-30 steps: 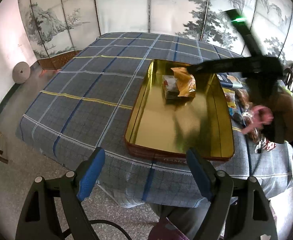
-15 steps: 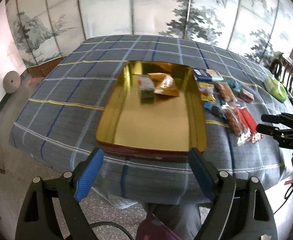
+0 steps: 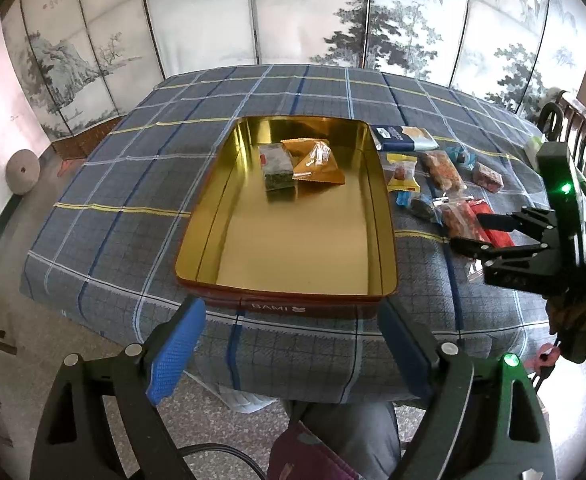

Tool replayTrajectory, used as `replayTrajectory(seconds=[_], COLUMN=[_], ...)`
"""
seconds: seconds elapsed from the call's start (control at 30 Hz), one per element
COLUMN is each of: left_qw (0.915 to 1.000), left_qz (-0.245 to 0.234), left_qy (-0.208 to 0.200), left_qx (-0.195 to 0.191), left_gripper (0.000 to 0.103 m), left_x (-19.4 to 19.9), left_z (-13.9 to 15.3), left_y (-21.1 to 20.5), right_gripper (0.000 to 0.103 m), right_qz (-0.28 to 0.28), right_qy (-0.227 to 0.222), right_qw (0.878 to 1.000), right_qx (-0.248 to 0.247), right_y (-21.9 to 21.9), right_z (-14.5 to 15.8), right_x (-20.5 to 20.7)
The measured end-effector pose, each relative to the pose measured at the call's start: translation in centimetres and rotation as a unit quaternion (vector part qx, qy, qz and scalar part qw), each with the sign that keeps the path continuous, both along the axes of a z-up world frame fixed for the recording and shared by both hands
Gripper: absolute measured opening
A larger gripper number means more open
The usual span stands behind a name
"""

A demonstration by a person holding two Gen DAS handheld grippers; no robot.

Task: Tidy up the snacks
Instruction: 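Grasp the clear bag of peanuts with the right gripper and lift it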

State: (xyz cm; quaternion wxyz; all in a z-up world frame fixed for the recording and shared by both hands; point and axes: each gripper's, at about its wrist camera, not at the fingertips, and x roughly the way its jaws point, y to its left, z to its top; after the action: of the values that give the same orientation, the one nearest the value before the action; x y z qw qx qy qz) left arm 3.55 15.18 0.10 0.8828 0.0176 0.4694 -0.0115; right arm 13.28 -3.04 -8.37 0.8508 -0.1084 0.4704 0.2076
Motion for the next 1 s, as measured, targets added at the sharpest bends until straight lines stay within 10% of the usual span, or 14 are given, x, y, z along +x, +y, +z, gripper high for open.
replayTrajectory(seconds=[0.33,0.57,0.77,1.0], left_qw=[1.0,0.9999,0.9998,0.996], left_qz=[0.002,0.004,-0.017,-0.083], left_qy=[0.006,0.013,0.005,0.009], left_qx=[-0.002,-0.004,0.008,-0.034], left_gripper=[0.085,0.085,0.085,0.085], left_x=[0.0,0.0,-0.4,-0.4], left_z=[-0.2,-0.5,-0.1,1.0], left_y=[0.1,0.1,-1.1,-3.6], right_gripper=[0.058,0.06,0.04,0.04], right_qz=[0.018,-0.013,0.0,-0.095], right_qy=[-0.018,0.011,-0.005,-0.047], right_qw=[0.997,0.999,1.0,0.993], right_qx=[-0.077,-0.034,-0.005,0.052], right_y=[3.1,2.0,1.8,-8.3], right_z=[-1.0,-0.7,-0.1,4.6], right_x=[-1.4,0.0,-1.6,-4.5])
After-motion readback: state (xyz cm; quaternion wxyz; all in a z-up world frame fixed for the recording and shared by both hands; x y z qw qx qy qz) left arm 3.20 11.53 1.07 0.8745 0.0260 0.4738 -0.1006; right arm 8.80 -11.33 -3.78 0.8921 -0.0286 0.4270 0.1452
